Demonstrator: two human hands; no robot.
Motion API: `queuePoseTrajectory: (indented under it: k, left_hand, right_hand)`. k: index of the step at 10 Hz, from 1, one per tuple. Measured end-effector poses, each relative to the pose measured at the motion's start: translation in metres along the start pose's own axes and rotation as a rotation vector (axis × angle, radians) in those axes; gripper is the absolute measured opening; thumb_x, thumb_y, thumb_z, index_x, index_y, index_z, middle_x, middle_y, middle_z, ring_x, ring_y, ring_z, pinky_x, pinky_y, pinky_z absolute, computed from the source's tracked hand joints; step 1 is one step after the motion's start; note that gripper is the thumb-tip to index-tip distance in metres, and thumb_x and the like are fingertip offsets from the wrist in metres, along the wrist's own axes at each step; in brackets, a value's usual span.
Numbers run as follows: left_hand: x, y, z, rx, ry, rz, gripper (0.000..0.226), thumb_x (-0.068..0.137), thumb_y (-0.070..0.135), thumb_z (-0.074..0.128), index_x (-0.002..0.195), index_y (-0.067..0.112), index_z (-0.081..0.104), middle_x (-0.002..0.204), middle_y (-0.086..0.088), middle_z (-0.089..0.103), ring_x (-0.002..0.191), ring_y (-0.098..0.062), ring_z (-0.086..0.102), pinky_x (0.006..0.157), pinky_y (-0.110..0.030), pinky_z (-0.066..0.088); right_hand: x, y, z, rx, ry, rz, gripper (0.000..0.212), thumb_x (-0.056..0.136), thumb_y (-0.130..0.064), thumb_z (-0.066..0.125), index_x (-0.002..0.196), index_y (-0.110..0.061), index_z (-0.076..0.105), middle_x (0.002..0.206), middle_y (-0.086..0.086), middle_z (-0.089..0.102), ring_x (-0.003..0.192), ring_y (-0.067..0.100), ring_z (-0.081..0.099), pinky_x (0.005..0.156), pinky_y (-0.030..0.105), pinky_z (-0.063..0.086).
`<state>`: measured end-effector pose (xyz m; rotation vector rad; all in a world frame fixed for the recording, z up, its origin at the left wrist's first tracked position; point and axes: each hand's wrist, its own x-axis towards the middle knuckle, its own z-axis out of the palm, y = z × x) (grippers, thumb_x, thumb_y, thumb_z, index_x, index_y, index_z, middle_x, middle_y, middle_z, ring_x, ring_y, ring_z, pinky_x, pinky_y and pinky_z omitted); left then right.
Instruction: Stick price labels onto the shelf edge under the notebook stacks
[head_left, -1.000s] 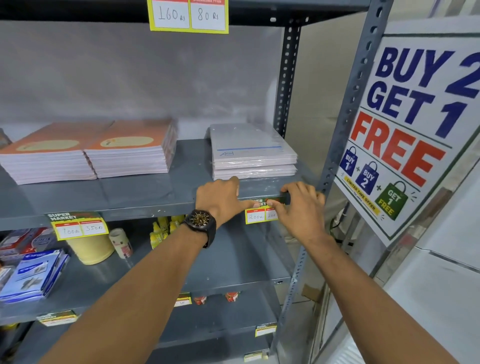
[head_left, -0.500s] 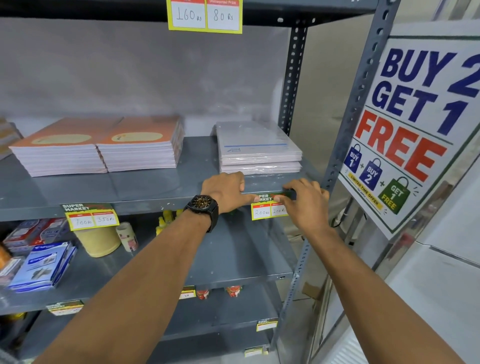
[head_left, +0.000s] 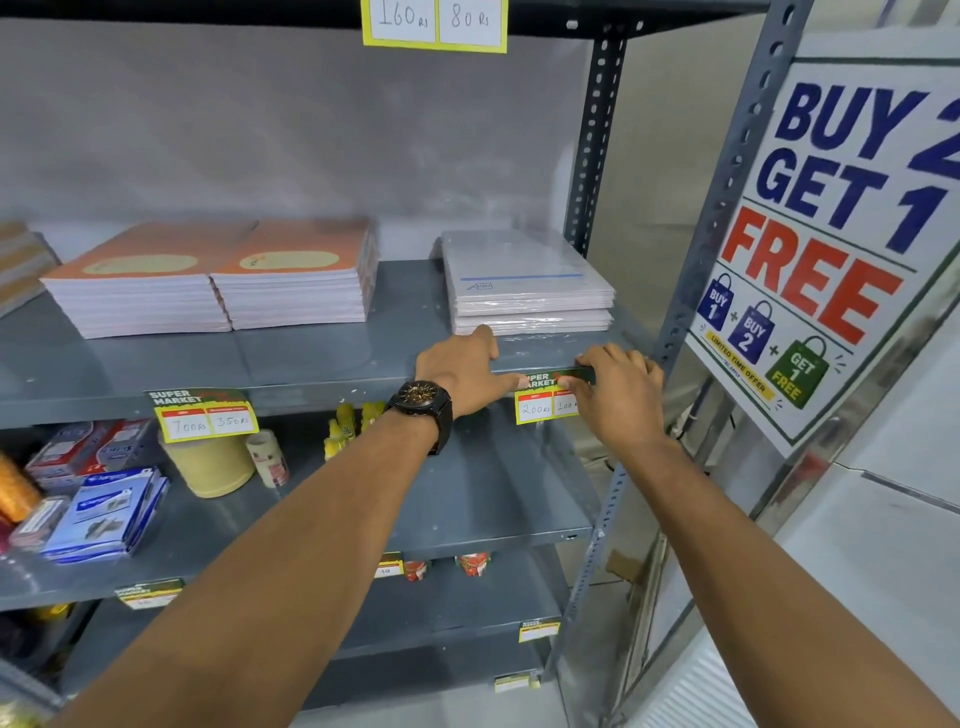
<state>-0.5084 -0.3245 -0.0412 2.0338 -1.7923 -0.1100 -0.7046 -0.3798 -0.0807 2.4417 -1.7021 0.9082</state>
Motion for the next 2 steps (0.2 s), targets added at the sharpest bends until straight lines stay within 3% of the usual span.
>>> queuePoseTrajectory:
  k: [1, 2]
  left_hand:
    - [-0.021, -0.007, -0.001, -0.074, 0.004, 0.033, 0.058, 0.077, 0.066, 0.062, 0.118, 0.028, 0.046, 0.092, 0.006, 0.064, 0.084, -0.021, 0.062, 0.065, -0.033, 0.042]
    - [-0.049, -0.031, -0.001, -0.048, 0.065, 0.1, 0.051, 0.083, 0.058, 0.059, 0.123, 0.028, 0.047, 0.091, 0.007, 0.066, 0.088, -0.022, 0.064, 0.068, -0.035, 0.049]
  right_hand:
    - [-0.012, -0.006, -0.011, 0.275, 0.021, -0.024, 0.015, 0.091, -0.016, 0.061, 0.103, -0.016, 0.07, 0.102, 0.007, 0.069, 0.099, 0.032, 0.061, 0.09, 0.045, 0.048]
    - [-0.039, -0.015, -0.039, 0.561, 0.19, -0.038, 0.024, 0.092, -0.002, 0.056, 0.107, -0.013, 0.072, 0.106, 0.005, 0.071, 0.1, 0.018, 0.063, 0.091, 0.034, 0.051]
